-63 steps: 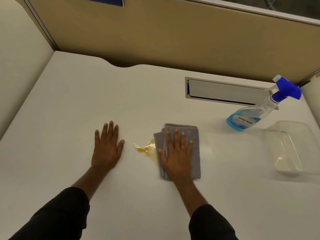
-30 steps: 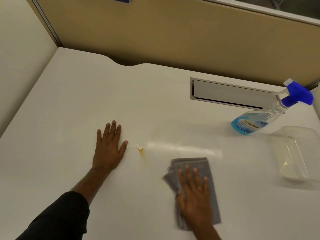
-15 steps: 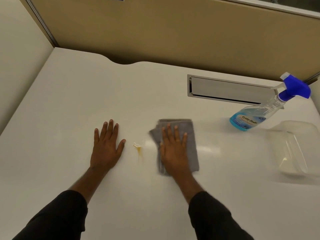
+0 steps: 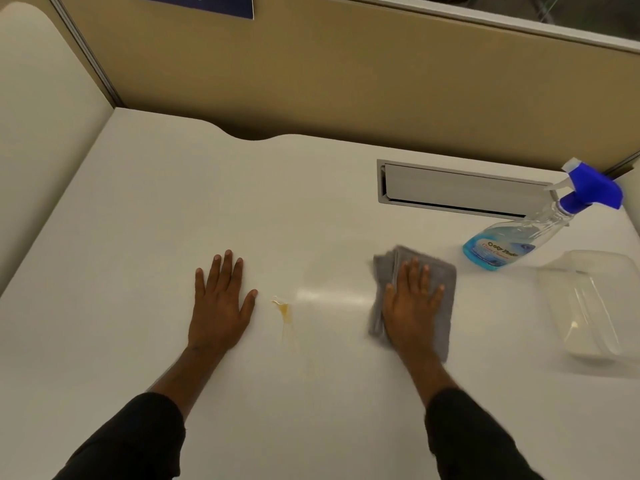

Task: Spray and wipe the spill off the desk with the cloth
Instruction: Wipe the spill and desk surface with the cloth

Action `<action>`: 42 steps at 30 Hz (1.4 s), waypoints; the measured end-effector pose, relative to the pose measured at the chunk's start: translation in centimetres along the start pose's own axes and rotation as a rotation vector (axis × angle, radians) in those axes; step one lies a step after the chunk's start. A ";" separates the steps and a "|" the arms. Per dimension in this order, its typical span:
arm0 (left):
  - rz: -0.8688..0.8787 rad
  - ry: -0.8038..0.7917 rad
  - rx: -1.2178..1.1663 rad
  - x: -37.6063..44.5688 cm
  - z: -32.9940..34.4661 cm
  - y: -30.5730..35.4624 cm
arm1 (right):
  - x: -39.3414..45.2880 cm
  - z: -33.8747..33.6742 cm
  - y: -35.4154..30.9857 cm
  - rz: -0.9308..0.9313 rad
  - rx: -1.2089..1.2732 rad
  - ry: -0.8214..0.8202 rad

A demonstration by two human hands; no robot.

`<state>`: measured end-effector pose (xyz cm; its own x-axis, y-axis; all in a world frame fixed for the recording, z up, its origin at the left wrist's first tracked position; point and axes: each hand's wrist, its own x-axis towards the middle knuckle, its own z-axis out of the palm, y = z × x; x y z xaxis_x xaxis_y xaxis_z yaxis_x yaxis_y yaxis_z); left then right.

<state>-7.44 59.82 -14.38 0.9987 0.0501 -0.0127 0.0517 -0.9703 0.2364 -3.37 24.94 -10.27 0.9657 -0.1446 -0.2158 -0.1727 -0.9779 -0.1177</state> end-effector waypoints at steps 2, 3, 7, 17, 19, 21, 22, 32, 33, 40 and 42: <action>0.002 -0.005 0.004 0.0 -0.1 0.0 | 3.3 -0.1 -2.9 -0.018 0.029 0.009; 0.002 -0.005 0.003 0.0 -0.1 0.0 | 4.1 0.1 -4.5 -0.052 0.022 0.013; 0.002 0.001 -0.008 -0.1 -0.1 0.0 | 1.8 1.3 -9.0 -0.250 -0.087 0.029; 0.000 0.002 -0.009 -0.1 -0.2 0.0 | -12.9 4.6 0.4 -0.307 -0.085 0.008; 0.002 0.001 -0.008 -0.1 -0.3 0.1 | -11.1 3.1 2.7 -0.165 -0.124 -0.003; 0.002 0.000 -0.005 -0.1 -0.3 0.1 | -8.0 1.8 3.5 -0.073 -0.132 -0.020; 0.002 0.001 -0.004 -0.1 -0.3 0.2 | -6.1 1.3 3.4 -0.042 -0.123 -0.025; -0.002 0.007 -0.009 -0.1 -0.4 0.2 | 1.7 0.3 -6.2 -0.228 -0.017 0.016; -0.002 0.009 -0.011 0.0 -0.4 0.2 | 0.2 0.9 -6.6 -0.272 -0.009 0.017; -0.001 0.012 -0.002 0.0 -0.3 0.2 | -12.2 5.3 -1.1 -0.460 0.004 0.011; 0.005 0.013 0.001 0.0 -0.3 0.2 | -11.6 4.4 1.3 -0.376 -0.029 0.025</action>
<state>-7.45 59.72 -14.06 0.9988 0.0484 0.0008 0.0469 -0.9708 0.2354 -15.67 25.99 -12.21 0.9651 0.2218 -0.1394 0.1997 -0.9673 -0.1565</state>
